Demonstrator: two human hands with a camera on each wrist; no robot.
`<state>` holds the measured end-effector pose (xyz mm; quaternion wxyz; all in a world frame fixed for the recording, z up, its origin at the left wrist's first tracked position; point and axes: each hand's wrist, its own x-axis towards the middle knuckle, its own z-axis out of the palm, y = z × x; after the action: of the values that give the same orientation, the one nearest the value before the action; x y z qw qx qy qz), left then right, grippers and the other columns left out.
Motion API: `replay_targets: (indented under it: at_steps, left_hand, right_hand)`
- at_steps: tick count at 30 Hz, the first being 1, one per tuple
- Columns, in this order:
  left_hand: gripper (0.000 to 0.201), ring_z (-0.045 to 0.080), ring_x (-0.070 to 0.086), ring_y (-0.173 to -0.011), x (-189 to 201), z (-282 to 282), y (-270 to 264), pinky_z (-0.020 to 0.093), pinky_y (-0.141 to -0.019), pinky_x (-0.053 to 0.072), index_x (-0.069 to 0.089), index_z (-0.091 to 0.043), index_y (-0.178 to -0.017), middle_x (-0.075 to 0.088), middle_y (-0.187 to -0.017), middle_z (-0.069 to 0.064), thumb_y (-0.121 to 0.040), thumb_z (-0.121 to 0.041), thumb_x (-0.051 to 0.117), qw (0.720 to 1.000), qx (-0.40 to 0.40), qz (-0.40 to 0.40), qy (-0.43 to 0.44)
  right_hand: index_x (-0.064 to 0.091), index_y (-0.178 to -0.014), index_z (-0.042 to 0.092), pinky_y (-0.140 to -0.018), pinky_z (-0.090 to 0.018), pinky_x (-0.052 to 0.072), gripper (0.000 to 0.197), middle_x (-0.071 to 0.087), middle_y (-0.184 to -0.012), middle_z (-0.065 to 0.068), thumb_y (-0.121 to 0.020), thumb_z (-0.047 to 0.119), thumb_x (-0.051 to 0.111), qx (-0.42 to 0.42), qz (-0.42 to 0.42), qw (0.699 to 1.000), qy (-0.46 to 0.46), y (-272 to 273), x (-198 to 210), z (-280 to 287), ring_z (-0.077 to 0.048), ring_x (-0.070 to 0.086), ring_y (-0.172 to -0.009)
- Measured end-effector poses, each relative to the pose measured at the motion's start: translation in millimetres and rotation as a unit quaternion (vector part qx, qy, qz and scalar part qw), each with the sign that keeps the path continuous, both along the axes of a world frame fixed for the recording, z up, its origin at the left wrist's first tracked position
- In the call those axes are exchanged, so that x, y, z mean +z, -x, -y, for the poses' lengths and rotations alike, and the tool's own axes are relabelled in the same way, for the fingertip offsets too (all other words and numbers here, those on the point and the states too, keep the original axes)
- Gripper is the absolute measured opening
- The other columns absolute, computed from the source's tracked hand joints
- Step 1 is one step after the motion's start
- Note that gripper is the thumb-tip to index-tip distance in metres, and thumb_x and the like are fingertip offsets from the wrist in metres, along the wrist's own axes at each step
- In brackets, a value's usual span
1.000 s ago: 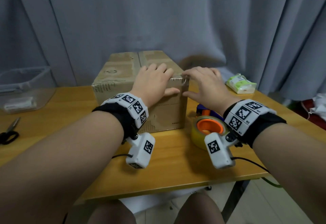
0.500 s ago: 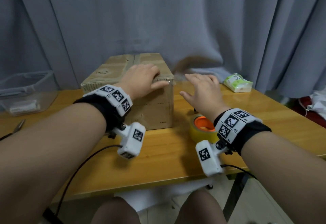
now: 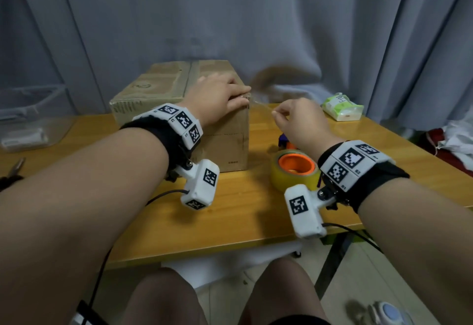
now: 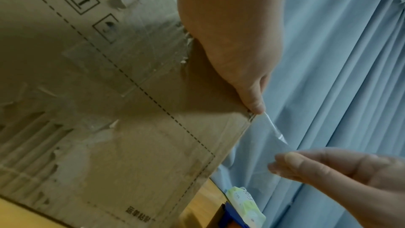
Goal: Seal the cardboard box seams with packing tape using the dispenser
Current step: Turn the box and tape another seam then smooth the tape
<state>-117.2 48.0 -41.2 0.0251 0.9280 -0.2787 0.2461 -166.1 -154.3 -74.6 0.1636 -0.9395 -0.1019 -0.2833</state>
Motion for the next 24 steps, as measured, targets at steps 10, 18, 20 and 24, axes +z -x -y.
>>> replay_targets:
  at_steps: [10,18,20,24]
  left_hand:
    - [0.043,0.03,0.052,-0.114,-4.6,-0.2,-0.6,0.042,-0.092,0.041,0.053,-0.03,-0.132,0.06,-0.119,0.005,-0.095,-0.048,0.039,1.0,0.012,0.011,0.0]
    - [0.043,0.03,0.051,-0.114,-5.6,-0.7,-2.6,0.042,-0.092,0.042,0.052,-0.03,-0.132,0.059,-0.12,0.005,-0.095,-0.048,0.039,1.0,0.015,0.014,-0.001]
    - [0.044,0.03,0.051,-0.114,-6.5,-0.9,-2.9,0.043,-0.092,0.042,0.052,-0.03,-0.132,0.059,-0.121,0.005,-0.095,-0.048,0.039,1.0,0.015,0.013,0.002]
    - [0.044,0.03,0.052,-0.113,-7.5,-0.5,-2.0,0.041,-0.092,0.042,0.052,-0.029,-0.133,0.06,-0.121,0.005,-0.095,-0.048,0.039,1.0,0.015,0.019,0.005]
  right_hand:
    - [0.063,-0.088,0.008,-0.069,-0.028,0.044,0.011,0.063,-0.086,-0.003,-0.089,0.017,0.056,0.063,-0.036,0.981,-0.178,1.7,-15.5,-15.7,-0.016,0.057,-0.081]
    - [0.052,-0.079,0.015,-0.08,-0.041,0.053,0.01,0.068,-0.098,-0.013,-0.087,0.011,0.056,0.083,-0.018,0.987,-0.138,-2.9,-20.2,-14.8,-0.027,0.063,-0.089]
    - [0.051,-0.078,0.015,-0.079,-0.04,0.052,0.011,0.068,-0.096,-0.013,-0.086,0.01,0.057,0.089,-0.009,0.988,-0.128,-3.1,-22.7,-18.3,-0.027,0.063,-0.089]
    - [0.055,-0.08,0.011,-0.06,-0.033,0.048,0.007,0.06,-0.08,-0.005,-0.086,0.011,0.057,0.099,-0.022,0.981,-0.167,-3.9,-31.8,-34.7,-0.019,0.055,-0.069]
